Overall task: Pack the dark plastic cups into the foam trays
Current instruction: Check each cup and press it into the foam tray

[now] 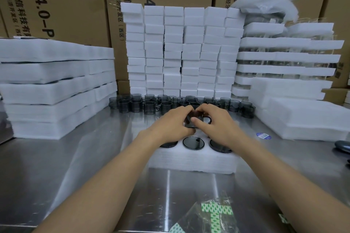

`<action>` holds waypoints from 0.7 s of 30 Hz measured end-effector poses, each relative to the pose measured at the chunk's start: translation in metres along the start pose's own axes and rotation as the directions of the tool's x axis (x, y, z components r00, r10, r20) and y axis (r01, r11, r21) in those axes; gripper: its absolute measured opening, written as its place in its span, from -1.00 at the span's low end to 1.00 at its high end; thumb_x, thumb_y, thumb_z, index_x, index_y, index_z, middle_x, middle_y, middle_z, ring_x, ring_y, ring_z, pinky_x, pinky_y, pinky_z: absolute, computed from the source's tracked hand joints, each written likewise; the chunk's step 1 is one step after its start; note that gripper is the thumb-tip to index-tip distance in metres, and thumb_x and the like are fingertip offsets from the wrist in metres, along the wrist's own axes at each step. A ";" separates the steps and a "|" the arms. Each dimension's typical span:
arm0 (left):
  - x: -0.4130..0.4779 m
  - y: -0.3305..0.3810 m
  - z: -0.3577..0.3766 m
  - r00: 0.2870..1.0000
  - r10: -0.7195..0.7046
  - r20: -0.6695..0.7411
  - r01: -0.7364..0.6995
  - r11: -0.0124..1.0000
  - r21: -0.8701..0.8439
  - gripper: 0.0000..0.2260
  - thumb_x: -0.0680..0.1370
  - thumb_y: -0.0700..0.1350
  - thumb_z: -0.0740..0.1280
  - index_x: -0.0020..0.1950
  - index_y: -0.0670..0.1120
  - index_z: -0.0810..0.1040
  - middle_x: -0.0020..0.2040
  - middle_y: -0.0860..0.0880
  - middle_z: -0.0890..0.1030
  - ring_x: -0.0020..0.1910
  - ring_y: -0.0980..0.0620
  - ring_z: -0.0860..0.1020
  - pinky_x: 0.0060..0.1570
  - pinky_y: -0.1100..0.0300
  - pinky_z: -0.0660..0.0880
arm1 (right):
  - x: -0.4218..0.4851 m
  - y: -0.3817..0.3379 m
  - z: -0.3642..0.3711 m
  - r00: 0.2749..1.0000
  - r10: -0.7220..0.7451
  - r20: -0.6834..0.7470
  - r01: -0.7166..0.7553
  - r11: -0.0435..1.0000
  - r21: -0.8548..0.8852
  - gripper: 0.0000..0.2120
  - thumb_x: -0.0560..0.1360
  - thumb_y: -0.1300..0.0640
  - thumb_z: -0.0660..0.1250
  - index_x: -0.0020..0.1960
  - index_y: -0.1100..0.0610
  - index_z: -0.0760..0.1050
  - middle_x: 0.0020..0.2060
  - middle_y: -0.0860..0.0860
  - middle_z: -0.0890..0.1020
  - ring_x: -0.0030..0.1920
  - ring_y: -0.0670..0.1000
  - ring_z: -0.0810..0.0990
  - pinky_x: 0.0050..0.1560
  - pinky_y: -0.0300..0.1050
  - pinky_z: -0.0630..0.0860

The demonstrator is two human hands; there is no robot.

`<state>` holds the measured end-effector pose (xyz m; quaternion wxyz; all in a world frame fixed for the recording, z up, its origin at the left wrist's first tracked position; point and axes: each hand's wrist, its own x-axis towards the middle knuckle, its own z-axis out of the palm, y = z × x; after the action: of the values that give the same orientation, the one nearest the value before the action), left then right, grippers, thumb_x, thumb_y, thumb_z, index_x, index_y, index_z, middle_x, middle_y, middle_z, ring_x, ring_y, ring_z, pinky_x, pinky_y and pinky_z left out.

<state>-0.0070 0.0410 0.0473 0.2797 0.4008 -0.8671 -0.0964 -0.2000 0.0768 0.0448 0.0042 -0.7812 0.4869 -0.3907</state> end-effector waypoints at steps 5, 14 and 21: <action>0.000 0.000 0.000 1.000 0.005 0.003 -0.005 1.000 0.005 -0.75 0.51 0.03 0.47 0.10 0.07 0.48 0.02 0.08 0.57 0.01 0.02 0.57 0.09 -0.14 0.58 | 0.000 0.002 0.001 1.000 0.002 -0.001 -0.002 1.000 0.002 -0.87 0.60 -0.06 0.41 0.08 -0.04 0.59 -0.05 -0.19 0.63 0.00 -0.20 0.56 -0.02 -0.22 0.40; 0.000 0.000 0.000 1.000 -0.004 0.000 0.004 1.000 0.005 -0.75 0.49 0.05 0.47 0.06 0.10 0.46 0.00 0.10 0.57 0.00 0.03 0.58 0.07 -0.15 0.58 | 0.000 0.000 0.000 1.000 0.005 0.000 -0.005 1.000 0.003 -0.88 0.60 -0.05 0.42 0.08 -0.04 0.59 -0.05 -0.18 0.64 0.01 -0.15 0.57 0.02 -0.17 0.44; 0.000 0.000 0.000 1.000 0.000 0.003 0.000 1.000 0.002 -0.75 0.49 0.06 0.47 0.08 0.08 0.47 0.00 0.08 0.57 0.01 0.01 0.58 0.08 -0.16 0.58 | 0.000 -0.001 0.000 1.000 0.002 0.001 -0.002 1.000 -0.008 -0.85 0.60 -0.04 0.42 0.11 0.00 0.60 -0.04 -0.14 0.65 0.01 -0.10 0.57 0.02 -0.15 0.43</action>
<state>-0.0070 0.0409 0.0472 0.2779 0.4011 -0.8676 -0.0961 -0.1994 0.0779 0.0453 0.0017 -0.7809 0.4892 -0.3884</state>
